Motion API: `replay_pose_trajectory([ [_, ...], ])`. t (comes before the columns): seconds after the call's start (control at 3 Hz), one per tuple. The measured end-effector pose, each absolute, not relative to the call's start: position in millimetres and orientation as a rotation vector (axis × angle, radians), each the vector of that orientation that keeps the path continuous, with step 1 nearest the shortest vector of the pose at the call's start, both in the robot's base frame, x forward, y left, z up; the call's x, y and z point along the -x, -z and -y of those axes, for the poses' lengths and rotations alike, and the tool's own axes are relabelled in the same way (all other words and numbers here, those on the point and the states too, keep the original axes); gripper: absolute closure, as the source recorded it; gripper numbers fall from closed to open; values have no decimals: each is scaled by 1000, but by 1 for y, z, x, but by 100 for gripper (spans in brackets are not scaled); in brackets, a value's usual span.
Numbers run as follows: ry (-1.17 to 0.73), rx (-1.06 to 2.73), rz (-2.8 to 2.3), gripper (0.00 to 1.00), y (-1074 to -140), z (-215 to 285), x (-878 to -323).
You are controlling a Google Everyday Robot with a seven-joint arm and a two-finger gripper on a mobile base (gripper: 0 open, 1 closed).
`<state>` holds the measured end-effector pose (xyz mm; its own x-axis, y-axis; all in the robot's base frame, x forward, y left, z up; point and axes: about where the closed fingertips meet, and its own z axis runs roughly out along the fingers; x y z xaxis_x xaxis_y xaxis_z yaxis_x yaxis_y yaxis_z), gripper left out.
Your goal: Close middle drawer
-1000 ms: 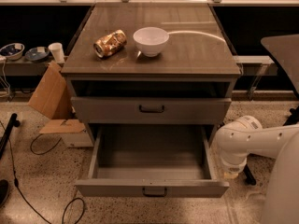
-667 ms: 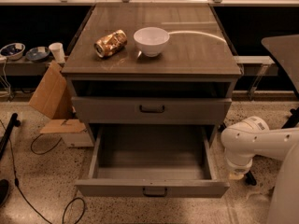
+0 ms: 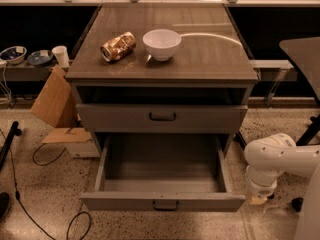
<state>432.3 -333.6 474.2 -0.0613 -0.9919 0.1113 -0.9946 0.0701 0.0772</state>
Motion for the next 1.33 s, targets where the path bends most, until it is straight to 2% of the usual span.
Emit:
replay_pose_trajectory([
  [0.67, 164, -2138, 2049, 100, -463, 305, -396],
  [1.0, 249, -2214, 1941, 100, -449, 274, -385],
  [1.33, 274, -2250, 1888, 100, -438, 252, -388],
])
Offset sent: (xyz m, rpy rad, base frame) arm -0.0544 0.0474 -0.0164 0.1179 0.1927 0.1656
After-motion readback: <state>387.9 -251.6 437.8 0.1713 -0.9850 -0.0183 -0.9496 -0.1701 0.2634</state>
